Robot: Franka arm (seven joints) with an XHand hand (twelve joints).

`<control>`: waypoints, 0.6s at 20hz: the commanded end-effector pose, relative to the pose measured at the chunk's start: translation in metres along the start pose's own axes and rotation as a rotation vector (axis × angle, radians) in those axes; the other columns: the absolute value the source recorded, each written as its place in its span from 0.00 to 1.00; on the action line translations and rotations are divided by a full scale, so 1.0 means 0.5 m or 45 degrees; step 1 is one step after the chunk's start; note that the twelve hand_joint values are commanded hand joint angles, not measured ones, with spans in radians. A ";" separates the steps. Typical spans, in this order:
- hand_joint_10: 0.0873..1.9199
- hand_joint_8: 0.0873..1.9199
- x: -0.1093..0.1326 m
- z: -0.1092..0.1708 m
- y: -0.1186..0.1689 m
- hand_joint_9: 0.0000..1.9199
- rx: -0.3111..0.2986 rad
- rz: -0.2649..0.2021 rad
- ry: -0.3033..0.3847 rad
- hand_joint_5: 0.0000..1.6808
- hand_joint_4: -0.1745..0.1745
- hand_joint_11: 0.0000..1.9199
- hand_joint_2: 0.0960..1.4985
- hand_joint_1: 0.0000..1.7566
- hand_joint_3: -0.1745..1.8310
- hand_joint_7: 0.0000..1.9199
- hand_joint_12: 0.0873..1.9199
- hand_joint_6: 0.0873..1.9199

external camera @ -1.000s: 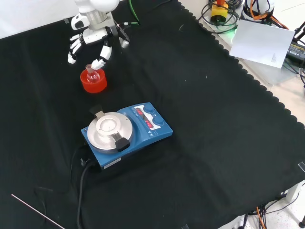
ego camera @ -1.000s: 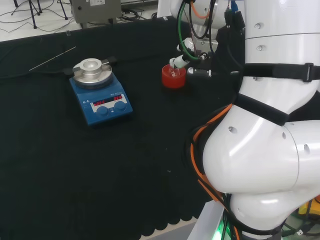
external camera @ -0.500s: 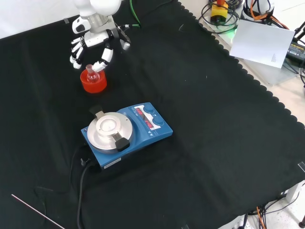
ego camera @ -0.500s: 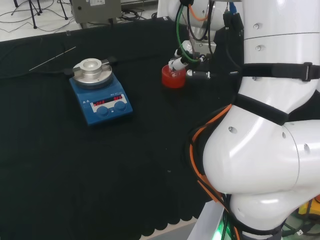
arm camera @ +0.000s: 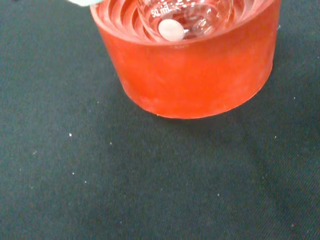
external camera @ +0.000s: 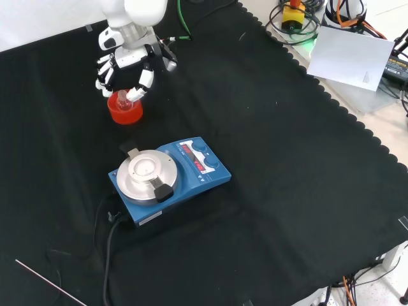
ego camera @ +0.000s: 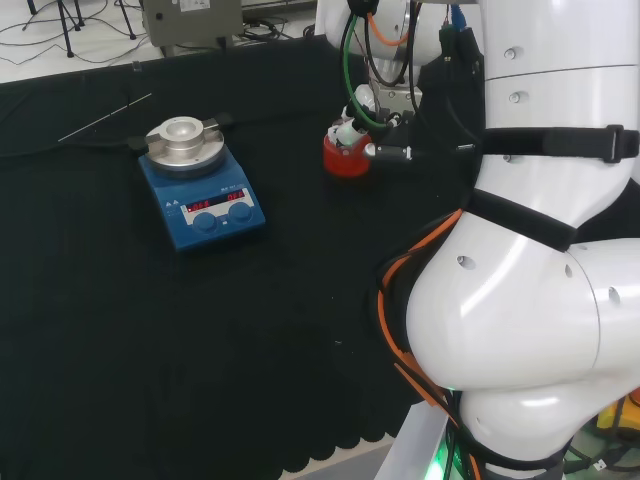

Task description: Pick up the round-bottom flask.

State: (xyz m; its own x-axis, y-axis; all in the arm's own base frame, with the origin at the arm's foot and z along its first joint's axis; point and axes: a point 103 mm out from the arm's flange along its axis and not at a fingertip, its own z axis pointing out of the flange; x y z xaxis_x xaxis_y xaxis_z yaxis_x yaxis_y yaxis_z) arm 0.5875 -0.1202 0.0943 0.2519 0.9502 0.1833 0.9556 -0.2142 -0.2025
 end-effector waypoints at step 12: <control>0.32 0.32 0.010 0.006 0.000 0.22 -0.010 0.001 -0.014 0.36 0.32 0.03 0.42 0.48 0.39 0.14 0.69 0.36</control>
State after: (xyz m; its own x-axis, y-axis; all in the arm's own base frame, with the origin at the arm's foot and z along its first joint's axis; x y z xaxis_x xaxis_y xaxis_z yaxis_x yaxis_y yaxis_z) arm 0.5885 -0.1152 0.0923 0.2515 0.9524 0.1724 0.9566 -0.2176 -0.1938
